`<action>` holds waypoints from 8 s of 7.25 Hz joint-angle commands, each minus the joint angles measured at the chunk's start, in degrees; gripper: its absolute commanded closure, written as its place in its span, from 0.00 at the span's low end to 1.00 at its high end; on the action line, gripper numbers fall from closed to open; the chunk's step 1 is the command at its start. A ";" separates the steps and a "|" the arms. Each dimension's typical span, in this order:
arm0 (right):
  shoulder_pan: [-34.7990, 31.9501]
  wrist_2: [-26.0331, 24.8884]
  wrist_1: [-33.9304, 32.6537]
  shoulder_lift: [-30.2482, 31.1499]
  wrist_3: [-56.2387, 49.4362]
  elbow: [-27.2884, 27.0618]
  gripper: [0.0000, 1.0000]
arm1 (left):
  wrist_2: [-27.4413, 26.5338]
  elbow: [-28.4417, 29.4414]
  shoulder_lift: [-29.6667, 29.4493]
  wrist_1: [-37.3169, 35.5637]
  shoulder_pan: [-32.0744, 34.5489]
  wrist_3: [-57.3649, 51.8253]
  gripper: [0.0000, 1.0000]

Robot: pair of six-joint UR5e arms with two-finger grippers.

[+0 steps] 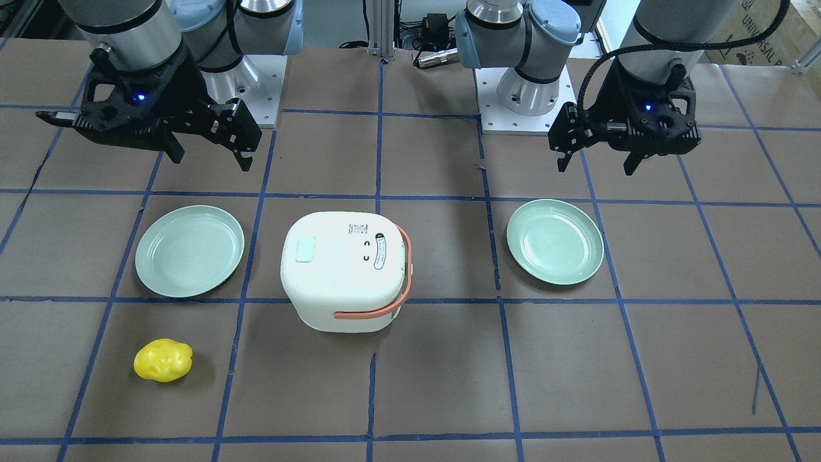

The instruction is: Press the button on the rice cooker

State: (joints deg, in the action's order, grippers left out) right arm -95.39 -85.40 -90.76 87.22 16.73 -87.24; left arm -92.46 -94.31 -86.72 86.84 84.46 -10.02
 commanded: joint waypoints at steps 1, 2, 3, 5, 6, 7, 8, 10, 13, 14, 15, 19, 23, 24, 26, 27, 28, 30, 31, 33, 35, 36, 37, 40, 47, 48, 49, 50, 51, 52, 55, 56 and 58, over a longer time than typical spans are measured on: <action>-5.05 0.15 -4.50 -3.79 4.37 0.40 0.36 | 0.00 0.00 -0.03 0.00 0.00 0.00 0.00; -5.51 0.32 -4.42 -4.42 4.45 0.23 0.56 | 0.00 0.00 -0.03 0.00 0.00 0.00 0.00; -5.60 1.45 -4.60 -5.21 4.45 0.05 0.71 | 0.00 0.00 -0.03 0.00 0.00 0.00 0.00; -5.60 4.01 -4.68 -7.76 4.98 0.32 0.84 | 0.00 0.00 -0.03 0.00 0.00 0.00 0.00; -5.60 3.93 -4.69 -8.20 5.07 0.23 0.87 | 0.09 0.00 -0.03 0.00 0.00 0.00 0.00; -5.60 3.32 -4.51 -8.21 5.15 -0.12 0.88 | 0.00 0.00 -0.03 0.00 0.00 0.00 0.00; -5.60 3.31 -4.51 -8.21 5.15 -0.13 0.90 | 0.00 0.00 -0.03 0.00 0.00 0.00 0.00; -5.60 3.92 -4.42 -8.29 5.86 -0.65 0.93 | 0.00 0.00 0.06 0.00 0.00 0.00 0.00; -5.34 3.13 -5.55 -10.30 4.98 -0.48 0.93 | 0.00 0.00 -0.03 0.00 0.00 0.00 0.00; -5.25 2.96 -7.83 -11.27 4.98 -0.65 0.93 | 0.00 0.00 -0.03 0.00 0.00 0.00 0.00; -5.16 3.05 -8.20 -12.41 4.80 -0.65 0.93 | 0.00 0.00 -0.03 0.00 0.00 0.00 0.00; -4.72 0.06 -9.08 -13.48 3.31 -0.74 0.93 | 0.00 0.00 -0.03 0.00 0.00 0.00 0.00; -5.07 0.85 -9.26 -13.83 4.10 -0.48 0.93 | 0.00 0.00 -0.03 0.00 0.00 0.00 0.00; -4.98 0.76 -9.26 -13.92 3.84 -0.56 0.93 | 0.00 0.00 -0.03 0.00 0.00 0.00 0.00; -4.98 0.76 -9.26 -14.27 3.57 -0.56 0.93 | 0.00 0.00 -0.03 0.00 0.00 0.00 0.00; -4.98 0.76 -9.43 -14.27 3.57 -0.56 0.93 | 0.00 0.00 -0.03 0.00 0.00 0.00 0.00; -4.98 0.76 -9.61 -14.27 3.57 -0.56 0.93 | 0.00 0.00 -0.03 0.00 0.00 0.00 0.00; -4.98 0.76 -9.61 -14.27 3.66 -0.56 0.93 | 0.00 0.00 -0.03 0.00 0.00 0.00 0.00; -4.98 0.76 -9.61 -14.27 3.75 -0.48 0.93 | 0.00 0.00 -0.03 0.00 0.00 0.00 0.00; -5.07 0.76 -9.69 -14.36 3.66 -0.56 0.93 | 0.00 0.00 -0.03 0.00 0.00 0.00 0.00; -5.07 0.76 -9.78 -14.62 3.66 -0.65 0.93 | 0.00 0.00 -0.03 0.00 0.00 0.00 0.00; -5.07 0.76 -9.87 -14.62 3.66 -0.57 0.93 | 0.00 0.00 -0.03 0.00 0.00 0.00 0.00; -5.07 0.76 -9.87 -14.62 3.66 -0.48 0.93 | 0.00 0.00 -0.03 0.00 0.00 0.00 0.00; -5.24 0.41 -6.99 -13.05 4.36 3.72 0.43 | 0.00 0.00 -0.03 0.00 0.00 0.00 0.00; 1.51 -5.83 4.44 -3.03 -5.74 7.18 0.00 | 0.00 0.00 -0.03 0.00 0.00 0.00 0.00; 1.52 -5.48 4.37 -2.93 -5.74 6.82 0.00 | 0.00 0.00 -0.03 0.00 0.00 0.00 0.00; 1.43 -5.30 4.37 -2.93 -5.74 6.82 0.00 | 0.00 0.00 -0.03 0.00 0.00 0.00 0.00; 1.35 -5.22 4.45 -2.85 -5.74 6.82 0.00 | 0.00 0.00 -0.03 0.00 0.00 0.00 0.00; 1.08 -4.52 4.54 -2.84 -5.74 6.64 0.00 | 0.00 0.00 -0.03 0.00 0.00 0.00 0.00; 1.08 -4.25 4.46 -2.84 -5.74 6.29 0.00 | 0.00 0.00 -0.03 0.00 0.00 0.00 0.00; 1.08 -4.16 4.37 -2.67 -5.74 5.50 0.00 | 0.00 0.00 -0.03 0.00 0.00 0.00 0.00; 1.08 -4.16 4.37 -2.67 -5.74 5.50 0.00 | 0.00 0.00 -0.03 0.00 0.00 0.00 0.00; 1.08 -4.16 3.84 -2.76 -5.74 5.50 0.00 | 0.00 0.00 -0.03 0.00 0.00 0.00 0.00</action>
State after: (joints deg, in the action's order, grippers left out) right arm -94.31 -89.57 -86.74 84.50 10.99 -81.73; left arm -92.46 -94.31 -86.75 86.84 84.46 -10.02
